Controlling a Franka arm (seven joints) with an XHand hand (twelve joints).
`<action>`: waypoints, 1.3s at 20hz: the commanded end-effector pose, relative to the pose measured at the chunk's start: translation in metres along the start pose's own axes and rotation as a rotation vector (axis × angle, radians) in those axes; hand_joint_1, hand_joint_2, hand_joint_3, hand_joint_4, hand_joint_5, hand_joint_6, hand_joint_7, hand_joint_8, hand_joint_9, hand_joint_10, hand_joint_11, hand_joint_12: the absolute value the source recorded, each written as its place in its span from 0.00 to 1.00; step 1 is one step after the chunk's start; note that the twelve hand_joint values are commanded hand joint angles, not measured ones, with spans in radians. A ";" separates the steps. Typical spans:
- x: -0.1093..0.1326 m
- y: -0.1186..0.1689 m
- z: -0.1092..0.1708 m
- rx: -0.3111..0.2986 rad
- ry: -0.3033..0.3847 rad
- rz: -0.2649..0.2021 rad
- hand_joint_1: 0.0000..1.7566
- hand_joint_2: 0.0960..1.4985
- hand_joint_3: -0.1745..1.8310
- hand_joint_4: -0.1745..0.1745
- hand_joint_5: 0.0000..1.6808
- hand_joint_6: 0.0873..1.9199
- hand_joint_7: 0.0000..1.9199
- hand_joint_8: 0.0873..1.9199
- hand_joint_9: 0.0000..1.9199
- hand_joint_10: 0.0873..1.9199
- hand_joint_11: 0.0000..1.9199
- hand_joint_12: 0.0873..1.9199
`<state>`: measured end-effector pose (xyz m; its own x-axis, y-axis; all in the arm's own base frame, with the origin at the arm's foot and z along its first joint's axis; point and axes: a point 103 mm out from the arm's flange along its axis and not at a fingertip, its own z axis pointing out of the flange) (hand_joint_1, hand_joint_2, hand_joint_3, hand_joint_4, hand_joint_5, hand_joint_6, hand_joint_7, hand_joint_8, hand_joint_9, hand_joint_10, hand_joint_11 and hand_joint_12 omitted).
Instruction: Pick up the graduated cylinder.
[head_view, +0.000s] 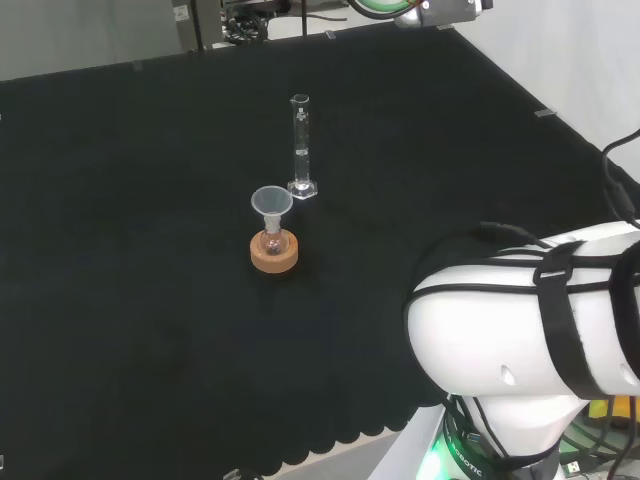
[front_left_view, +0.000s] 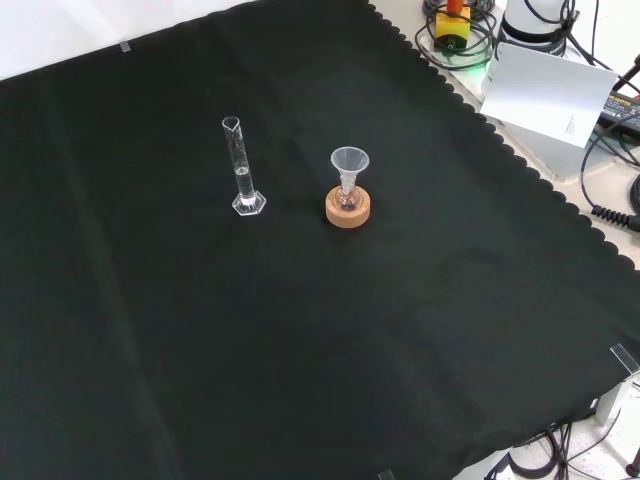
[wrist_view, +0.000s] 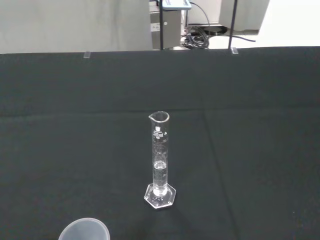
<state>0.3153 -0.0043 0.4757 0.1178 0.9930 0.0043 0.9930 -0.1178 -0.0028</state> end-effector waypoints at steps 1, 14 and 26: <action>-0.013 0.012 0.026 0.031 0.001 0.061 0.00 0.90 0.10 0.47 0.10 0.00 0.00 0.10 0.18 0.00 0.00 0.67; -0.047 0.081 0.091 0.063 0.069 0.072 0.01 0.89 0.10 0.45 0.10 0.00 0.00 0.11 0.19 0.00 0.00 0.67; -0.058 0.163 0.175 0.054 0.182 -0.004 0.10 0.84 0.08 0.41 0.13 0.00 0.01 0.24 0.12 0.28 0.00 0.71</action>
<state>0.4203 -0.0632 0.3420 0.1606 0.9820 0.0997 0.9817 -0.1484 -0.1197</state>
